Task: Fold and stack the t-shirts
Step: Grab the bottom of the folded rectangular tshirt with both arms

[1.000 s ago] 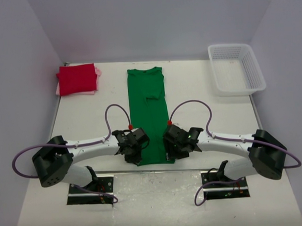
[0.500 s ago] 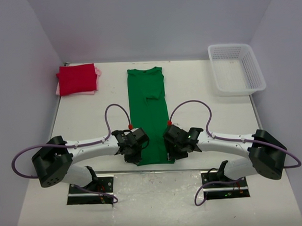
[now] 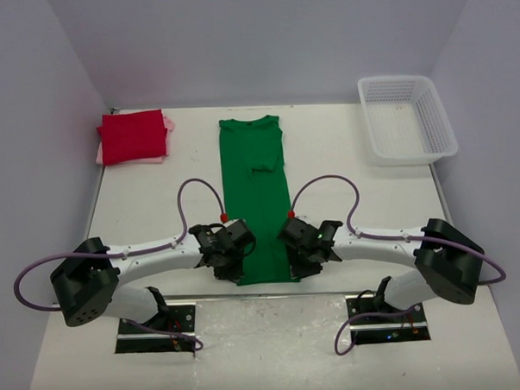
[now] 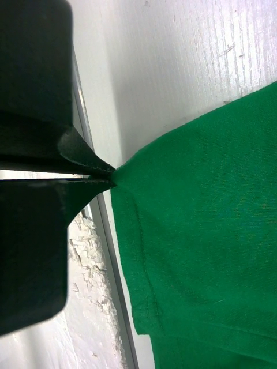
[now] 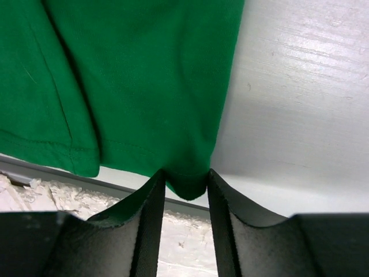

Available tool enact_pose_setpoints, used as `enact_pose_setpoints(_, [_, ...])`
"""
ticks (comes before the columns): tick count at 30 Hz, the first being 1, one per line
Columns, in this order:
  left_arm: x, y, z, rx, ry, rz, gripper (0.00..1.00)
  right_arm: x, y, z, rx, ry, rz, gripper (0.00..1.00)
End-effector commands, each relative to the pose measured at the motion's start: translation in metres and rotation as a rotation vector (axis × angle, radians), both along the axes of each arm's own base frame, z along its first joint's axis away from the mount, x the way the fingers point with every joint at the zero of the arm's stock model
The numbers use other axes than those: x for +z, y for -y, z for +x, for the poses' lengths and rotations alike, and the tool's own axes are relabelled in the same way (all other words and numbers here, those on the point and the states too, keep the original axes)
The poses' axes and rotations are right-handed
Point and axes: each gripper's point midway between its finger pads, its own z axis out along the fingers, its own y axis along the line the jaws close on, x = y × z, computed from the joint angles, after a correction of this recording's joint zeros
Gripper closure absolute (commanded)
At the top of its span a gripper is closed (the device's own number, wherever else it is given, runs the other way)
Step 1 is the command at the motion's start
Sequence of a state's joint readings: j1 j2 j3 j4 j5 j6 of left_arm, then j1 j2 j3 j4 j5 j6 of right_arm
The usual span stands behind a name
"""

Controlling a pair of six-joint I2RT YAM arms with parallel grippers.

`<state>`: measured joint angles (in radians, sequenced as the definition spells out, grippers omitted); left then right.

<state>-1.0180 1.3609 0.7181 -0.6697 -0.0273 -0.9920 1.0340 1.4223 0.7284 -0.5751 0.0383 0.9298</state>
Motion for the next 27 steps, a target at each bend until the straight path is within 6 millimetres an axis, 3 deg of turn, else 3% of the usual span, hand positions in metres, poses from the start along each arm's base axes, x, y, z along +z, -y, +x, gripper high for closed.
enact_pose_setpoints(1, [0.007, 0.004, 0.005, 0.0, 0.035, -0.023, 1.0, 0.003, -0.004, 0.008, -0.033, 0.034, 0.002, 0.65])
enact_pose_setpoints(5, [0.006, 0.004, 0.005, -0.003, 0.033, -0.024, 1.0, 0.004, -0.002, 0.008, -0.037, 0.036, -0.006, 0.74])
enact_pose_setpoints(11, [0.002, -0.002, 0.002, 0.003, 0.023, -0.007, 1.0, 0.003, 0.0, 0.006, -0.043, 0.031, -0.013, 1.0])
enact_pose_setpoints(27, [-0.01, -0.044, -0.027, 0.062, -0.019, 0.031, 1.0, 0.002, 0.02, -0.005, -0.069, 0.026, -0.017, 1.0])
